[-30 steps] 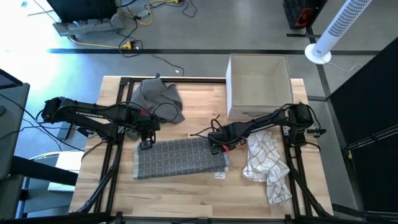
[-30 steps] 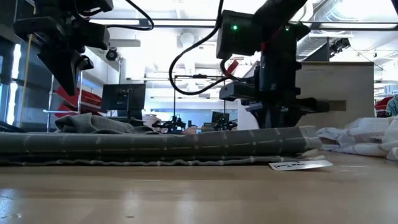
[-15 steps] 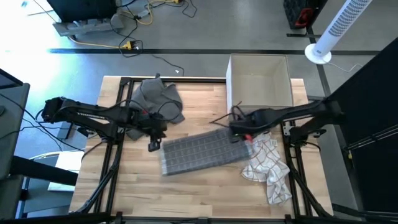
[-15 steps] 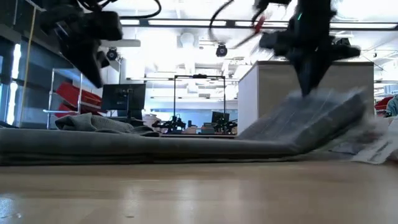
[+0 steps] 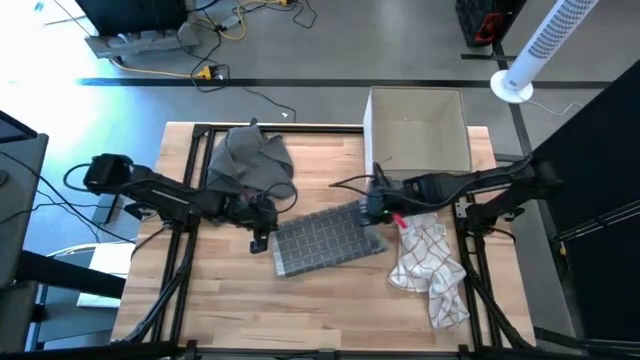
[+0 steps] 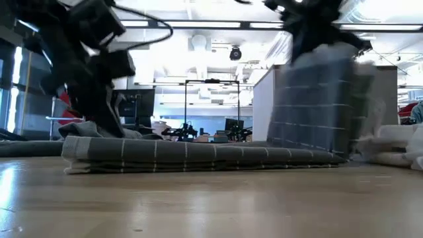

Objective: Fold towel
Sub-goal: Fold the gray checkered towel

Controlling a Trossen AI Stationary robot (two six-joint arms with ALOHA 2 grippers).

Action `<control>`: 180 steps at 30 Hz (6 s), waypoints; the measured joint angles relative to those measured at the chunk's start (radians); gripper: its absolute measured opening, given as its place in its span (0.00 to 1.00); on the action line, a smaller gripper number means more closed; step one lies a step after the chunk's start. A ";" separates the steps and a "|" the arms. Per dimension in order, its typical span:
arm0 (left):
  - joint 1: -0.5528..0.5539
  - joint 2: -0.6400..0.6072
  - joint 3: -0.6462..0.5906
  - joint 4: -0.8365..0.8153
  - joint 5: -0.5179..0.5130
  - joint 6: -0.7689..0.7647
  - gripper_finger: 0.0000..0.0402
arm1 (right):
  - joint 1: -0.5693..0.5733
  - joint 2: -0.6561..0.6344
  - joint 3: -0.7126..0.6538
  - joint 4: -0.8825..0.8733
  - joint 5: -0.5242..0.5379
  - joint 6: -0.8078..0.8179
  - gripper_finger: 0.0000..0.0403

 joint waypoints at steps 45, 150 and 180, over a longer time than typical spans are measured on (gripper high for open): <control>0.008 0.090 0.001 0.102 -0.030 -0.009 0.13 | -0.023 0.712 0.485 0.590 -0.187 -0.409 0.39; -0.084 0.078 0.080 -0.156 -0.171 -0.164 0.13 | -0.220 0.575 0.142 0.590 -0.097 -0.992 0.00; -0.284 -0.042 0.140 -0.161 -0.161 -0.446 0.13 | -0.060 0.448 0.142 0.409 -0.281 -0.944 0.00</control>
